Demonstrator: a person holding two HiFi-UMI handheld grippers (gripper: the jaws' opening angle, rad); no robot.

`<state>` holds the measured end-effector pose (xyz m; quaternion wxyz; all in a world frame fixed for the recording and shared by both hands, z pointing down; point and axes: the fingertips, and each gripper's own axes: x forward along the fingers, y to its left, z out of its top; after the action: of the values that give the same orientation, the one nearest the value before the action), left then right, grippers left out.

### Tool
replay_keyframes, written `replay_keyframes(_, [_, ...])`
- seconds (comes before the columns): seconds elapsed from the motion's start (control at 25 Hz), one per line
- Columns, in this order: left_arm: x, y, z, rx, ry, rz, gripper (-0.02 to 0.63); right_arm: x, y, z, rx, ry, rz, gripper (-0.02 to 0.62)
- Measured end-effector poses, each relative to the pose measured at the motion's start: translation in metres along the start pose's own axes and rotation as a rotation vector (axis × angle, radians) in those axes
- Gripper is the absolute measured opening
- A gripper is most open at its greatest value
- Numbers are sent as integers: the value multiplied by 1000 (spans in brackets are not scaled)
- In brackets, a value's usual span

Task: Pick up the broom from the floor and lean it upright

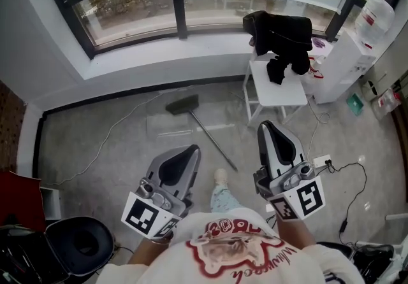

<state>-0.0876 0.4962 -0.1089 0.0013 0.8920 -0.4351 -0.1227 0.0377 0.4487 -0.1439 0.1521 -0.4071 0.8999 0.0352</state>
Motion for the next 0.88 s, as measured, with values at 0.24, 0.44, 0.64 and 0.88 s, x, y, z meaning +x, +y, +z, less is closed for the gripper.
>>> replay_keyframes(0.24, [91,59,3,24,-36,26,17,77,-79,-6,1,-16,18,25])
replay_keyframes(0.44, [154,102,-6,18,-33,54,17,131,-134,-19,11,-10,40,25])
replay_keyframes(0.64, [194,126,-20,10,-6,62,17,165,-175,-44,44,21,32,25])
replay_keyframes(0.88, [212,168,-44,-15,48,89,17,204,-210,-85,72,63,-11,25])
